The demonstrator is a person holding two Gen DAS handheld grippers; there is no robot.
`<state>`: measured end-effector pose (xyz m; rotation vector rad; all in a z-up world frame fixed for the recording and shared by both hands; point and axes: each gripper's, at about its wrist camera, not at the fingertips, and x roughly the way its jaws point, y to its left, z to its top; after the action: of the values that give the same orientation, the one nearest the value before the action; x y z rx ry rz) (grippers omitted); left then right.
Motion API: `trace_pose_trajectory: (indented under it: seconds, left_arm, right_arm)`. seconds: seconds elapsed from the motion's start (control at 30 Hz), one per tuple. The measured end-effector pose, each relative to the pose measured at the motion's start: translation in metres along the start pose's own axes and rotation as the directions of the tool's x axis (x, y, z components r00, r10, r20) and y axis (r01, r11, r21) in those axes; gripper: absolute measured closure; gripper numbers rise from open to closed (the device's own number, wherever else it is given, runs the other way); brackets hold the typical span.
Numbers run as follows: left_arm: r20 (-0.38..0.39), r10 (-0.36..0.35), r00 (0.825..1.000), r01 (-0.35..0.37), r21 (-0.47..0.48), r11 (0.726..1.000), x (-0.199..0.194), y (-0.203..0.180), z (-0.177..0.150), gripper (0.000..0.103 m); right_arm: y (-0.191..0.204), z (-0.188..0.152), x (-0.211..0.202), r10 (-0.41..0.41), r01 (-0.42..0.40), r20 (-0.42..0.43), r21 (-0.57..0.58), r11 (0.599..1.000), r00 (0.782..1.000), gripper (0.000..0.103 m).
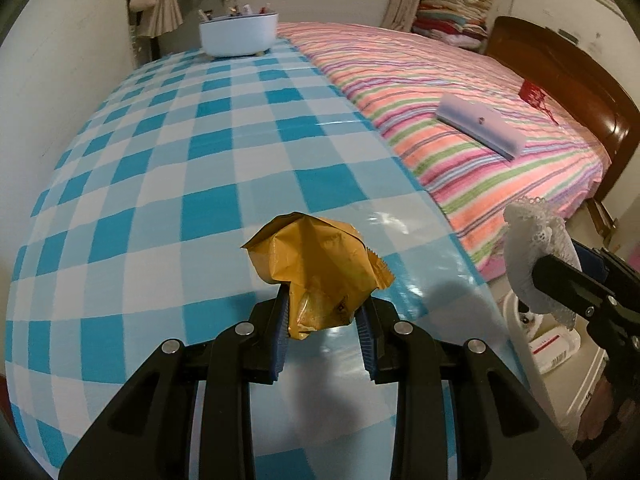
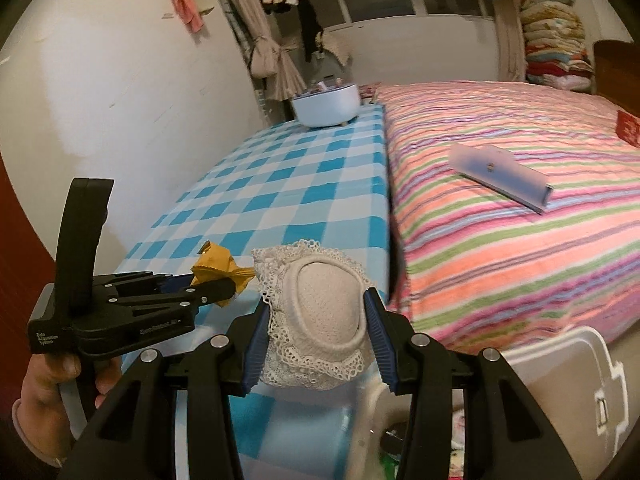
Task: Collect trash
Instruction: 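Carry the lace cap and wrapper over the white bin, then open the right gripper to drop the lace cap while the left gripper drops the wrapper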
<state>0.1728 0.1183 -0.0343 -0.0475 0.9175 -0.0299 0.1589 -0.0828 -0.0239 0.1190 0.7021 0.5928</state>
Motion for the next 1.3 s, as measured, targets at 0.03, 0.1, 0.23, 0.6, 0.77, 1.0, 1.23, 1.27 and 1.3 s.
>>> trace_pose_trajectory:
  seconds: [0.03, 0.1, 0.23, 0.6, 0.77, 1.0, 1.23, 1.27, 1.3]
  left_arm:
    - [-0.002, -0.005, 1.0, 0.005, 0.006, 1.0, 0.001, -0.004, 0.0, 0.074]
    - [-0.002, -0.012, 1.0, 0.012, 0.016, 1.0, 0.002, -0.012, 0.0, 0.074]
    - [-0.004, -0.028, 1.0, 0.028, 0.04, 0.999, 0.005, -0.031, 0.001, 0.074]
    - [-0.003, -0.079, 0.997, 0.078, 0.119, 0.99, 0.005, -0.088, 0.001, 0.074]
    - [-0.009, -0.096, 0.995, 0.096, 0.154, 0.983, 0.005, -0.108, -0.001, 0.074]
    - [-0.021, -0.133, 0.991, 0.134, 0.206, 0.969, 0.004, -0.142, -0.007, 0.073]
    - [-0.032, -0.147, 0.989, 0.151, 0.26, 0.954, 0.005, -0.161, -0.012, 0.073]
    - [-0.032, -0.149, 0.988, 0.152, 0.262, 0.953, 0.005, -0.161, -0.012, 0.073]
    - [-0.03, -0.151, 0.988, 0.153, 0.261, 0.953, 0.004, -0.161, -0.011, 0.073]
  right_arm:
    - [-0.003, -0.001, -0.003, -0.008, 0.008, 0.006, 0.006, 1.0, 1.0, 0.059]
    - [-0.012, -0.003, -0.01, -0.022, 0.022, 0.018, 0.018, 1.0, 1.0, 0.059]
    - [-0.026, -0.007, -0.023, -0.046, 0.044, 0.039, 0.046, 0.998, 0.998, 0.059]
    - [-0.061, -0.024, -0.06, -0.119, 0.105, 0.094, 0.138, 0.985, 0.989, 0.059]
    - [-0.071, -0.031, -0.073, -0.164, 0.146, 0.113, 0.159, 0.977, 0.98, 0.058]
    - [-0.082, -0.041, -0.09, -0.23, 0.199, 0.148, 0.195, 0.96, 0.962, 0.057]
    - [-0.094, -0.049, -0.108, -0.274, 0.222, 0.205, 0.243, 0.944, 0.94, 0.038]
    - [-0.095, -0.05, -0.112, -0.287, 0.23, 0.221, 0.251, 0.94, 0.932, 0.034]
    - [-0.095, -0.05, -0.115, -0.291, 0.231, 0.233, 0.255, 0.939, 0.928, 0.034]
